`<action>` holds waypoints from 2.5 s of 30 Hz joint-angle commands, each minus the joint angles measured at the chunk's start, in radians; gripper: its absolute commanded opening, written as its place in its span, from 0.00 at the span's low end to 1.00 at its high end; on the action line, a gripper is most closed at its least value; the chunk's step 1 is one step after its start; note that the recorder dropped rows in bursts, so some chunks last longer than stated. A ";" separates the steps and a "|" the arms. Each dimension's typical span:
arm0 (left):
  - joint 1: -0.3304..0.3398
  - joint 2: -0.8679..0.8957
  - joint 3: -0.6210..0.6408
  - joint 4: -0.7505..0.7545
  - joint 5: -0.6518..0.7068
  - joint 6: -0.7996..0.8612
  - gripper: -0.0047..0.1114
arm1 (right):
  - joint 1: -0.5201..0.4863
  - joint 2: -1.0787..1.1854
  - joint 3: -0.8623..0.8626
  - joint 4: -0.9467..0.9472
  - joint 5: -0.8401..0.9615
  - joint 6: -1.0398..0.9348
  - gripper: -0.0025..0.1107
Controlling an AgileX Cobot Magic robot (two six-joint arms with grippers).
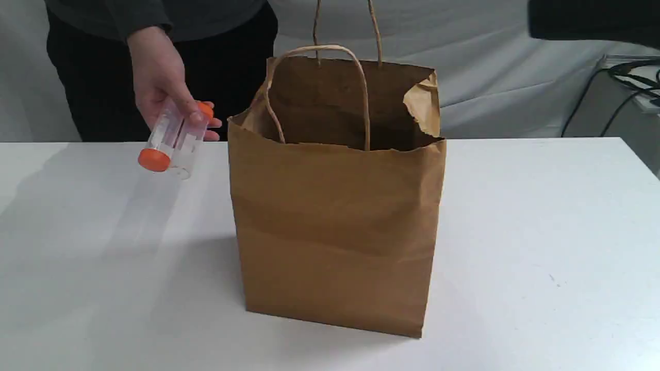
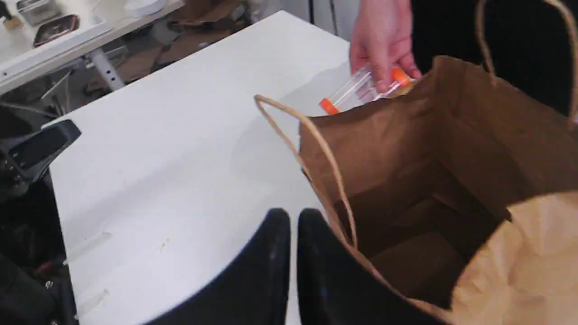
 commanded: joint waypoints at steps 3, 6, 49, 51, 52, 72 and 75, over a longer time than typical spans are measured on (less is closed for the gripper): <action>0.002 -0.005 0.004 0.004 -0.002 -0.010 0.04 | 0.179 0.071 -0.009 -0.139 -0.168 -0.041 0.30; 0.002 -0.005 0.004 0.004 -0.002 -0.010 0.04 | 0.250 0.101 -0.009 -0.205 -0.233 -0.041 0.45; 0.002 -0.005 -0.008 -0.034 -0.023 -0.041 0.04 | 0.361 0.241 -0.009 -0.203 -0.517 -0.056 0.02; 0.002 0.002 -0.074 -0.034 0.074 -0.036 0.04 | 0.361 0.241 -0.009 -0.203 -0.517 -0.056 0.02; 0.002 0.013 -0.111 -0.034 0.119 -0.036 0.04 | 0.361 0.241 -0.009 -0.203 -0.517 -0.056 0.02; 0.002 0.890 -1.036 -0.355 0.674 0.649 0.04 | 0.361 0.241 -0.009 -0.207 -0.517 -0.056 0.02; 0.002 1.058 -1.180 -0.469 0.835 0.796 0.04 | 0.361 0.241 -0.009 -0.207 -0.515 -0.056 0.02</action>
